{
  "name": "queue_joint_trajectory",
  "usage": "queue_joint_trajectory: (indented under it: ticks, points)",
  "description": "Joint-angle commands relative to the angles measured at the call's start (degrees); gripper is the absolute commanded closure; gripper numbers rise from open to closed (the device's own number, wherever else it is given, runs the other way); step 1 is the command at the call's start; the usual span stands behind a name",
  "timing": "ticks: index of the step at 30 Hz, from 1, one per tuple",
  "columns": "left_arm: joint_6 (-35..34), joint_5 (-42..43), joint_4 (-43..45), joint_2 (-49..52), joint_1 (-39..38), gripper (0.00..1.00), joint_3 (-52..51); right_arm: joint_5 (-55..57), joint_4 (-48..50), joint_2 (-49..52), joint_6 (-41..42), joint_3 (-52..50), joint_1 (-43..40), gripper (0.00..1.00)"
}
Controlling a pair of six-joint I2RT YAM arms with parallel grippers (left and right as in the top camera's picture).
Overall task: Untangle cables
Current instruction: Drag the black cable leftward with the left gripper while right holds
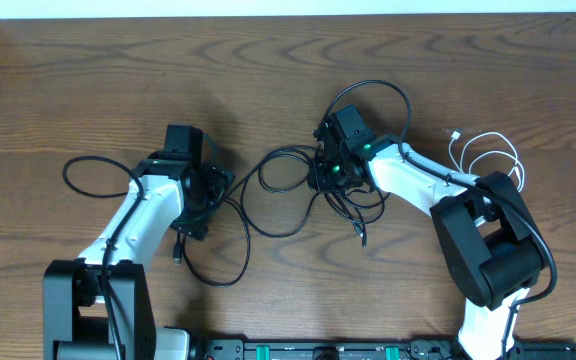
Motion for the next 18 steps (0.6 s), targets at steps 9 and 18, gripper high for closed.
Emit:
queue_joint_trajectory:
  ticks: [9, 18]
  points:
    - [-21.09, -9.33, -0.24, 0.37, -5.92, 0.13, -0.2, 1.86, -0.09, -0.22, 0.07, -0.98, 0.59, 0.8]
    - [-24.9, -12.96, 0.02, 0.59, -8.46, 0.37, -0.2, 1.86, -0.09, -0.22, 0.07, -0.98, 0.59, 0.8]
